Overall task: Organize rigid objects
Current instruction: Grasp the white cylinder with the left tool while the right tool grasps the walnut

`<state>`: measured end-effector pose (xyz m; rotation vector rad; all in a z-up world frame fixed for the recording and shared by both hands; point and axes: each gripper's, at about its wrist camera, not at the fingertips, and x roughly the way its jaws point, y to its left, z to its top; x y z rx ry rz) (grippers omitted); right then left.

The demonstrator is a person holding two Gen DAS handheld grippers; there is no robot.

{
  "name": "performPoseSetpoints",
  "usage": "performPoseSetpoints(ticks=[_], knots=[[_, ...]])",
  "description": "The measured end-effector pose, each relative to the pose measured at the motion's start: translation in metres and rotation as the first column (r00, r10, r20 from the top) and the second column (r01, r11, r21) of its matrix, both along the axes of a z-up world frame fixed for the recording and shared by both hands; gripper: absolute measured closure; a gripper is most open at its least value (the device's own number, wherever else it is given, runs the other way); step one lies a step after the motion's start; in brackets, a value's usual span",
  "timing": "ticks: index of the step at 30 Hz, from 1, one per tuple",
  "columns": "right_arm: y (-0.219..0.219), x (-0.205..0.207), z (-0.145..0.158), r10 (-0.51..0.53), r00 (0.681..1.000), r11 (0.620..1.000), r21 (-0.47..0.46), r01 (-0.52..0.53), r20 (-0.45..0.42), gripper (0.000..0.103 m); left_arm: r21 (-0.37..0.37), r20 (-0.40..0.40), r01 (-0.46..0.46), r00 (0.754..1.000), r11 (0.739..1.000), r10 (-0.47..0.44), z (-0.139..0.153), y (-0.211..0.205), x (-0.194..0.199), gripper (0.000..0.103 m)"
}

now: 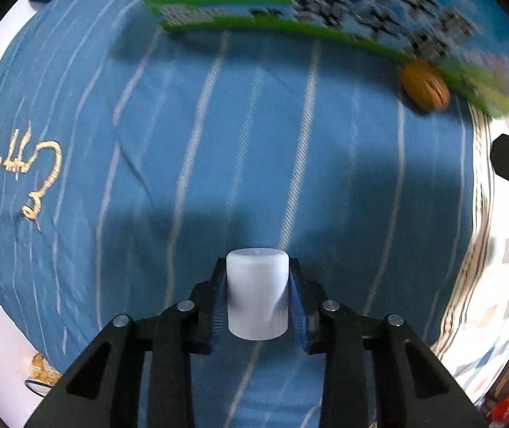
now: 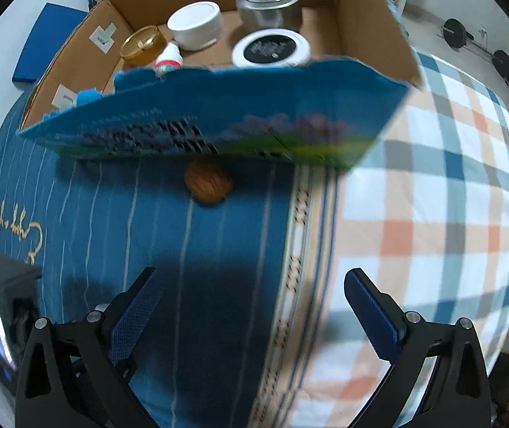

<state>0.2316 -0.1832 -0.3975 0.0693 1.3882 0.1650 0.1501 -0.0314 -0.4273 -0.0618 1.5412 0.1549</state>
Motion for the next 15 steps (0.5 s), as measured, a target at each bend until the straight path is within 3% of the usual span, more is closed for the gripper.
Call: performPoseSetpoints(ticks=[4, 10, 13, 15], knots=[[0.014, 0.019, -0.011, -0.006, 0.999, 1.0, 0.019, 0.005, 0.032, 0.005, 0.003, 0.031, -0.05, 0.998, 0.999, 0.05, 0.006, 0.016, 0.013, 0.074], [0.032, 0.04, -0.034, -0.035, 0.998, 0.999, 0.03, 0.034, 0.045, 0.02, 0.003, 0.062, -0.076, 0.995, 0.997, 0.076, 0.012, 0.032, 0.032, 0.074], [0.042, 0.047, -0.044, -0.061, 0.997, 0.998, 0.036, 0.059, 0.053, 0.035, 0.008, 0.057, -0.066, 0.996, 0.998, 0.065, 0.01, 0.036, 0.039, 0.074], [0.048, 0.052, -0.048, -0.076, 0.995, 0.997, 0.015, 0.075, 0.063, 0.05, 0.008, 0.055, -0.054, 0.997, 0.999, 0.053, 0.009, 0.037, 0.042, 0.074]])
